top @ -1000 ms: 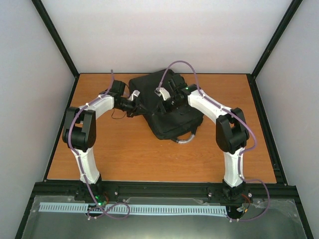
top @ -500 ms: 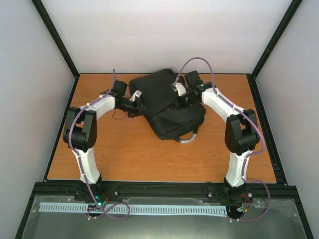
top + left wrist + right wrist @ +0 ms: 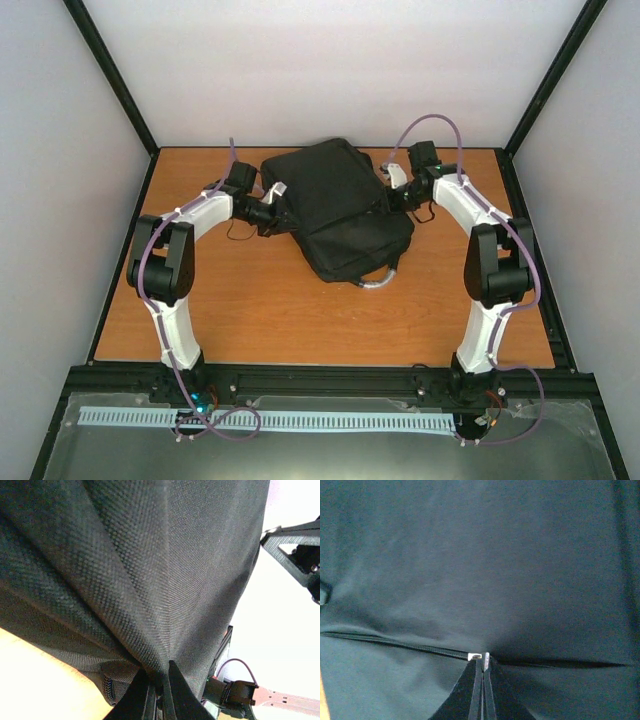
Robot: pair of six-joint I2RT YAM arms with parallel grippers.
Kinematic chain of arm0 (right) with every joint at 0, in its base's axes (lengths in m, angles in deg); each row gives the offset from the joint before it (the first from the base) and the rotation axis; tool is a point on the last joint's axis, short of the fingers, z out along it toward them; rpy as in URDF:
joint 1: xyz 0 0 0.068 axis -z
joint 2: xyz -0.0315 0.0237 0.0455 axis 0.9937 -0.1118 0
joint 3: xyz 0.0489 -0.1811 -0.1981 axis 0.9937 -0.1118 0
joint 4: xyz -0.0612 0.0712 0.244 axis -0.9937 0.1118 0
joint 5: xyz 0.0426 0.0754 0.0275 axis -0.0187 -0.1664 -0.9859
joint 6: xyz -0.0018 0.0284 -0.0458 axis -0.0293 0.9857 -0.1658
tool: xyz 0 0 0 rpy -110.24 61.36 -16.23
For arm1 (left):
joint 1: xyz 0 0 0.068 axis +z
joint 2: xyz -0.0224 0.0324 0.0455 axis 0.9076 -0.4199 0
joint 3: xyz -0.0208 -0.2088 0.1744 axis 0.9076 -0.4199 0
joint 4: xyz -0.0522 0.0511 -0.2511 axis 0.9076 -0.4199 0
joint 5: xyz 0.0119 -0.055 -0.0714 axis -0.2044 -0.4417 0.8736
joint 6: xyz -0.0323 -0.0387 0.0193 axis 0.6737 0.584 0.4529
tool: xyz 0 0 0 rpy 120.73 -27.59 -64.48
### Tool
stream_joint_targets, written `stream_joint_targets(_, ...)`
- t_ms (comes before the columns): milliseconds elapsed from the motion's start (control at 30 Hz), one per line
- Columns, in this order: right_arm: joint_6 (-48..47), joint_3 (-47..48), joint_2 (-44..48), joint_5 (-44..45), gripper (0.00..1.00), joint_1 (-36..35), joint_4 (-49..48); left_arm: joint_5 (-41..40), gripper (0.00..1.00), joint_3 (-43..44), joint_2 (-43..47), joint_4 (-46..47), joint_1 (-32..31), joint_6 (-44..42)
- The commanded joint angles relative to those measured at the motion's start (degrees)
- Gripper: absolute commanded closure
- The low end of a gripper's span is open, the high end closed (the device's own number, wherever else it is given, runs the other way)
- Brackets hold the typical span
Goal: Pack the student bag
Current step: Zip the student bag at the center of the board.
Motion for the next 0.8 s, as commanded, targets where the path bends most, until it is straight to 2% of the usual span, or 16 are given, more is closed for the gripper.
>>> stream_joint_targets(0,-2.20,-1.20,1.27,8.28,0.97,5.23,2.13,-0.03,0.99,0.40,2.56,-2.40,0.38,-2.28)
stream_joint_targets(333,-2.84,-0.72,0.82,10.76,0.97,7.61,1.87,-0.39,0.99,0.13,3.08,-3.17,0.38,-3.42)
stream_joint_targets(767,-2.43,-5.36,3.49,12.77,0.97,7.68,1.87,-1.59,0.99,-0.25,3.98,-5.52,0.38,-6.12)
